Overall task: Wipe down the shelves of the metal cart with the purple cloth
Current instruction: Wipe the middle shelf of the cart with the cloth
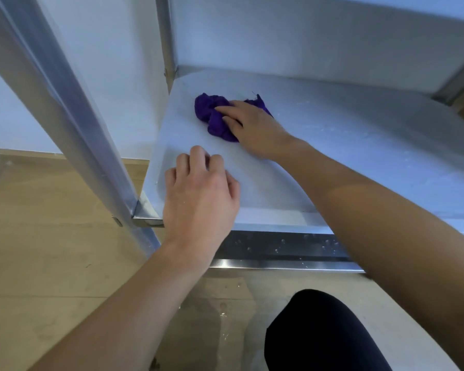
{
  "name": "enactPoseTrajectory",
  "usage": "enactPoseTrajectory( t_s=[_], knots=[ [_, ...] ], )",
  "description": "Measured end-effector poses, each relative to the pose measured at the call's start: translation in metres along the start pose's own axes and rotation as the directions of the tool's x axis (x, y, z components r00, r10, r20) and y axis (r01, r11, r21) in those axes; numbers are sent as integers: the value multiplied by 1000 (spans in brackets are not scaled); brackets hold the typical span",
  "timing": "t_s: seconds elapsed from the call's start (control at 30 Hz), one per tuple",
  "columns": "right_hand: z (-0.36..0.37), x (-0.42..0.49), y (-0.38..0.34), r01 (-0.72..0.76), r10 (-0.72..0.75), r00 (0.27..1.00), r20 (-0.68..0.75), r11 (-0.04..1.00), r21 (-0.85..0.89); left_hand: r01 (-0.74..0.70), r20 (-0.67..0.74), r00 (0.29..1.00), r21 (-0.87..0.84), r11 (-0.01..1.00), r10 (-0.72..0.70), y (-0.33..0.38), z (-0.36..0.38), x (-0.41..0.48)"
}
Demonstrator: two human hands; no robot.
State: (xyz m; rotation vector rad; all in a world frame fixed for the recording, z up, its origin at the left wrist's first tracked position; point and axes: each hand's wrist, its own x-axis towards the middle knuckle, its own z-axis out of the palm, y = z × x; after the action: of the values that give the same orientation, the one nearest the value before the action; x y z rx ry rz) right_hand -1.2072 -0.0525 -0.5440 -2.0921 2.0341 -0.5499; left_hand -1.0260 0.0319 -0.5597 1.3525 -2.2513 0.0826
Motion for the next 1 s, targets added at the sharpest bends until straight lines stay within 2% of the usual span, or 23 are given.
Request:
enactPoseTrajectory(
  t_s=[0.13,0.27,0.5,0.63,0.73,0.8,0.87,1.0],
  knots=[
    [-15,-38,20,-4,4,1000,-22,1000,-10,-9,22,1000,73,997,8,6,-4,4],
    [-31,-52,46,-99,99,993,-62,995,-9,-18,70,998,165,986,6,18,-7,12],
    [-47,-59,97,-255,249,959,-132,967,-27,-129,99,985,-135,982,143,34,9,34],
    [-46,-49,113,-332,330,918,-219,943,30,-99,110,987,-187,977,121,36,16,35],
    [-39,-35,102,-362,356,906,-228,932,14,-104,100,987,-186,977,124,36,17,33],
    [-31,-19,87,-355,340,914,-221,934,-31,-105,90,989,-171,980,121,36,18,32],
    [-20,-1,65,-286,271,944,-186,956,-62,-101,92,989,-164,981,117,37,17,32],
    [-4,17,32,-121,120,986,-112,993,-2,-117,106,985,-165,979,135,37,16,33]
  ],
)
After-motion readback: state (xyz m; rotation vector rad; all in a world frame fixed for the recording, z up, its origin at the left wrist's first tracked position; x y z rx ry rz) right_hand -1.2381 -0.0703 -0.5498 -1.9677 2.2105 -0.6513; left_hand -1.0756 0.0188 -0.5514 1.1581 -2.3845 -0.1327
